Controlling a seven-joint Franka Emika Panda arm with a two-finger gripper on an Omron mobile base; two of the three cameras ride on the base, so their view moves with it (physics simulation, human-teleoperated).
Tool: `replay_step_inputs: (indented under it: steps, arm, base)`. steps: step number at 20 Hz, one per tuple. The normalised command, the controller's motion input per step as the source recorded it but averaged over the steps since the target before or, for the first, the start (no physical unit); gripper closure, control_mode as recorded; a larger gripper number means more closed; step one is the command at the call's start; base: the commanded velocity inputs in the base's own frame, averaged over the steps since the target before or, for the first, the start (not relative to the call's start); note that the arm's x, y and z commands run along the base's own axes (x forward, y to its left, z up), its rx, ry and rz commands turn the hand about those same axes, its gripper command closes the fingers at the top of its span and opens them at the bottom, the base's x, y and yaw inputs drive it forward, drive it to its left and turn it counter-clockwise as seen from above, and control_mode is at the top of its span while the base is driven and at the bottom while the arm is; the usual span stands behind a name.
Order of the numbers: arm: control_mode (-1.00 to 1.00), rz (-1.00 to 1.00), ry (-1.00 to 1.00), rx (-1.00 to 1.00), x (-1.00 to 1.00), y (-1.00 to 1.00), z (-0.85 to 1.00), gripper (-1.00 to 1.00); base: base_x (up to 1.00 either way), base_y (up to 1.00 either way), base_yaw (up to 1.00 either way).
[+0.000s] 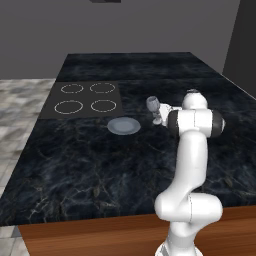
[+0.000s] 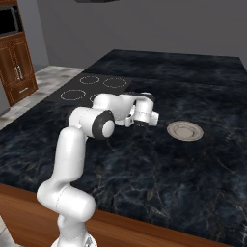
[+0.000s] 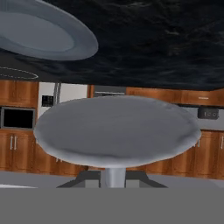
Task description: Retrieve the wine glasses from the counter and place one next to each plate.
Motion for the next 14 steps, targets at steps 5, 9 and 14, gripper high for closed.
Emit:
replay_step_inputs:
  steps: [5, 9, 14]
  arm:
    - [-1.0, 0.0, 0.0, 0.0, 0.16, 0.0, -0.2, 1.0]
    - [-1.0, 0.0, 0.0, 0.0, 0.12, 0.0, -0.26, 1.0]
    - [-1.0, 0.0, 0.0, 0.0, 0.2, 0.0, -0.24, 1.0]
  base:
    - [0.0, 0.0, 0.0]
    - [0.0, 0.0, 0.0]
    - [0.0, 0.0, 0.0]
